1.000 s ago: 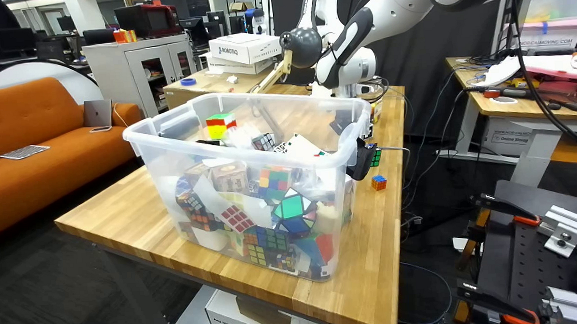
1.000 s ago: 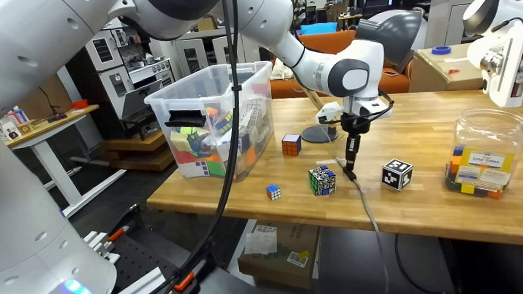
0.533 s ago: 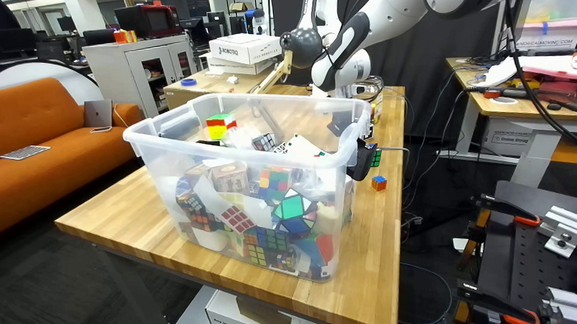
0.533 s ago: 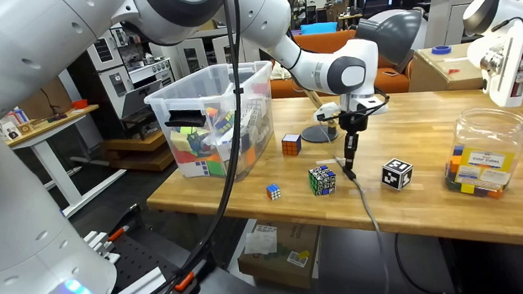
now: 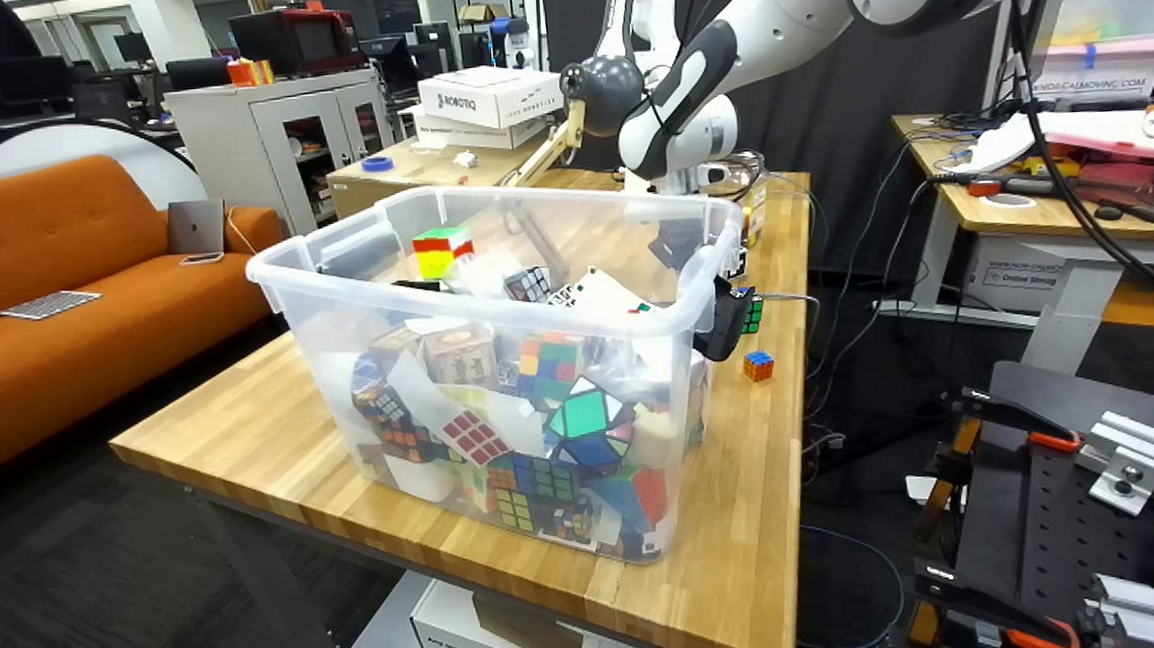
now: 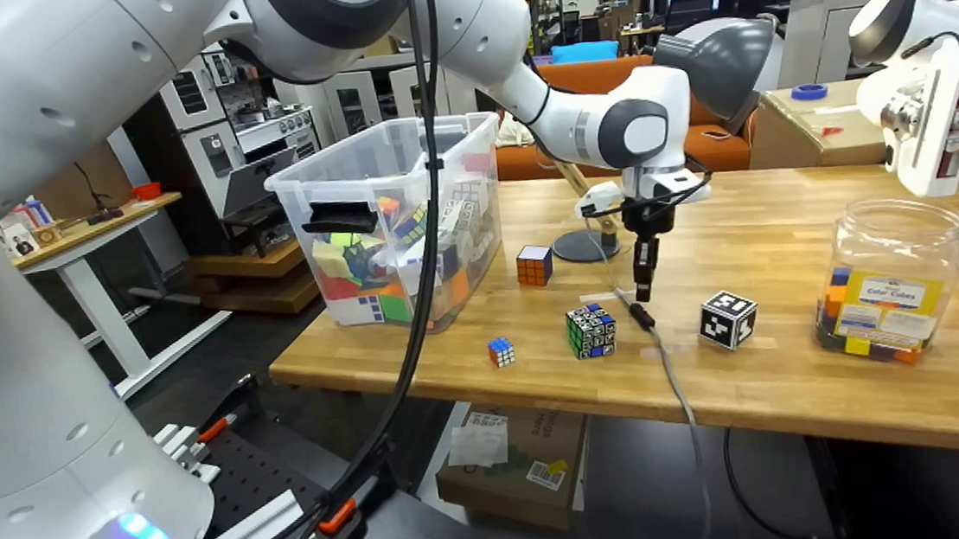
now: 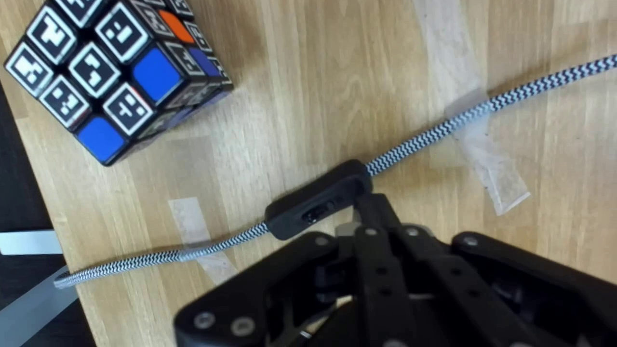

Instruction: Turn on the grey lamp, place the Rubik's cube on the right inside the container on the left

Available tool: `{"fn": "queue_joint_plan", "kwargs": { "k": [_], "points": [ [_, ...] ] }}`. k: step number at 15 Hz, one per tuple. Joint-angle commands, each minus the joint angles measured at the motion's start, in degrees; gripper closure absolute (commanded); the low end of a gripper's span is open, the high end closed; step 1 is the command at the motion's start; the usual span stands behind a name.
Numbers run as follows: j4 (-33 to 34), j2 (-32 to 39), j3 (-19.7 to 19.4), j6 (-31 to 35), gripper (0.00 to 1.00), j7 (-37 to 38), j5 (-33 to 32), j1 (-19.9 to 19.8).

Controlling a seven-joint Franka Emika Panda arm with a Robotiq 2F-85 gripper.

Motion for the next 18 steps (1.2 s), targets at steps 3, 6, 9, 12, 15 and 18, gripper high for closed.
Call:
{"fn": "queue_joint_plan", "kwargs": {
  "k": [3, 6, 9, 12, 15, 18],
  "points": [
    [-5.78, -6.12, 0.24, 4.16, 1.00, -1.42, 0.61, 0.36],
    [-10.96, -11.14, 0.21, 5.47, 1.00, -1.40, 0.85, 0.68],
    [-17.36, -16.36, 0.53, 5.13, 1.00, -1.39, 1.50, 0.52],
    [-24.91, -22.48, 0.74, 5.54, 1.00, -1.49, 2.87, 0.59],
    [-30.78, -28.52, 0.39, 5.44, 1.00, -0.41, 4.37, 0.92],
    [-35.06, -33.18, -0.11, 5.62, 1.00, 1.74, 5.89, 1.07]
  ]
}}
